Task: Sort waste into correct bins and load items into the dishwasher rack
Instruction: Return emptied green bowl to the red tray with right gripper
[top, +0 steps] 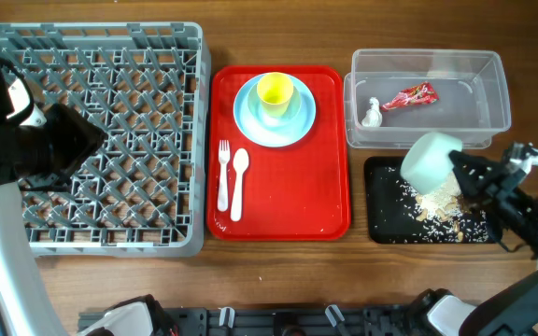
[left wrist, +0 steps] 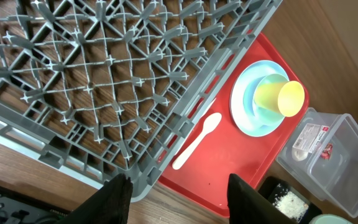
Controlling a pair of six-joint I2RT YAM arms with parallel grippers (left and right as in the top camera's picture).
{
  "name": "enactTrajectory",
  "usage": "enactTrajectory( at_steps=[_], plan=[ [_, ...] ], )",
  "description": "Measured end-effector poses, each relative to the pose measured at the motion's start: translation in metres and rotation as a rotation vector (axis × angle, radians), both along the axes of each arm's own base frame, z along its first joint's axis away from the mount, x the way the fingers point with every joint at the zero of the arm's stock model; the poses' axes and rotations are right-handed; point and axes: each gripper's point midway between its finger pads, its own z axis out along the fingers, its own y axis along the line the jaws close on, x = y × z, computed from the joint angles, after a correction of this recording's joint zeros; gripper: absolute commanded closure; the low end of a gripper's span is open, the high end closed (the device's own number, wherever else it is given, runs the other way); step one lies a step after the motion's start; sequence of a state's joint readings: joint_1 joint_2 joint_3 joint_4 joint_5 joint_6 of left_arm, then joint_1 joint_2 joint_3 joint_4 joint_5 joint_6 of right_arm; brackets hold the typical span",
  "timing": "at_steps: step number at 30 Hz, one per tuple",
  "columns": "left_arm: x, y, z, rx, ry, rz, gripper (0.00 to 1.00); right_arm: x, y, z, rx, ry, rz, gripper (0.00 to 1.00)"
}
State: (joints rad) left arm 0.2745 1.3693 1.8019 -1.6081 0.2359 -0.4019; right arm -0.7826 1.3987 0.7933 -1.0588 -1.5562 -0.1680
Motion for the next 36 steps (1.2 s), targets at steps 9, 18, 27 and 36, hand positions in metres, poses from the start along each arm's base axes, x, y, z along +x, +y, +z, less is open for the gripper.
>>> enactTrajectory(
  at_steps=[9, 18, 27, 36],
  plan=[
    [-0.001, 0.0, 0.0, -0.001, 0.003, 0.0, 0.5, 0.005, 0.126, 0.047, -0.602, -0.205, 0.414, 0.95],
    [-0.001, 0.0, -0.001, -0.001, 0.005, 0.0, 0.5, 0.002, 0.198, -0.033, -1.088, 0.066, 0.441, 0.96],
    [-0.002, 0.0, -0.001, -0.002, 0.008, 0.0, 0.5, 0.021, 0.234, -0.127, -1.218, 0.211, 0.549, 0.75],
    [0.001, -0.005, 0.001, -0.021, -0.005, -0.011, 0.73, 0.024, 0.24, -0.103, -1.226, 0.165, 0.569, 0.32]
  ],
)
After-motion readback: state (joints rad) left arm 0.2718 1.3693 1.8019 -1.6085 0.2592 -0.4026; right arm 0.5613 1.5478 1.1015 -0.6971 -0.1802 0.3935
